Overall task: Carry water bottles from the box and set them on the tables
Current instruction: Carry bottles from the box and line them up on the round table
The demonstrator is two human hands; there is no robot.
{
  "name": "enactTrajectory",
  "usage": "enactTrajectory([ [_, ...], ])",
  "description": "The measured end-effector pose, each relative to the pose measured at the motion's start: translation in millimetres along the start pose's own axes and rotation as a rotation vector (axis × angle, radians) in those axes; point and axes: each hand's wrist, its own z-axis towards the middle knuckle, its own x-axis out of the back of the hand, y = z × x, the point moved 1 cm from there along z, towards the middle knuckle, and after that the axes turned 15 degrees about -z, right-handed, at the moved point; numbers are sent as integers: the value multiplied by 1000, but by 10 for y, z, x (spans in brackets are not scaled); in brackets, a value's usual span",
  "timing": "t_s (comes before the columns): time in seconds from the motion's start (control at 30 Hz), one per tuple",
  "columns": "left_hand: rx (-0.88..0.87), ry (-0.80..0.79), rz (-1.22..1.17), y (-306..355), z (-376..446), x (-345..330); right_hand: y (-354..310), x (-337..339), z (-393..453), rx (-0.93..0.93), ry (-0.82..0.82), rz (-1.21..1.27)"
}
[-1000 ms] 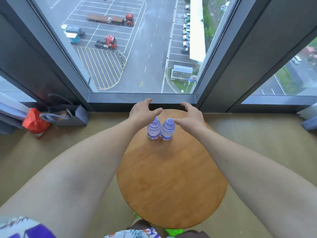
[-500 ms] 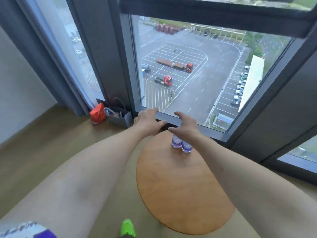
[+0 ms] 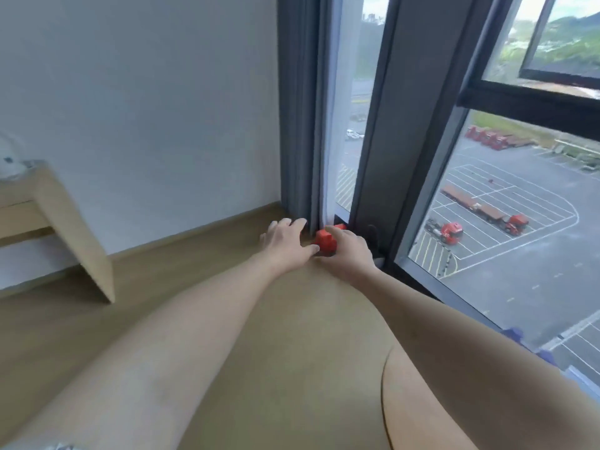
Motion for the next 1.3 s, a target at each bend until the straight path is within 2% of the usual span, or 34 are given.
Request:
enactTrajectory([
  [0.2, 221, 153, 1, -1592, -435, 1359, -1964, -563, 145, 246, -54, -35],
  [0.4, 427, 310, 21, -3011, -1288, 2598, -3920, -1195, 7, 478, -165, -69],
  [0.67, 815, 556, -31, -4653, -2912, 3615, -6280, -2126, -736, 906, -318, -147],
  [0.83, 1061, 668, -20, -5585, -3815, 4043, -7535, -2790, -1294, 1154, -413, -158],
  [1.07, 1309, 782, 18, -6632, -4689, 5032, -9336, -3393, -1783, 1383, -546, -192],
  [1.3, 1439, 933, 43, -7385, -5444, 5856, -10950, -3686, -2443, 1594, -578, -202],
])
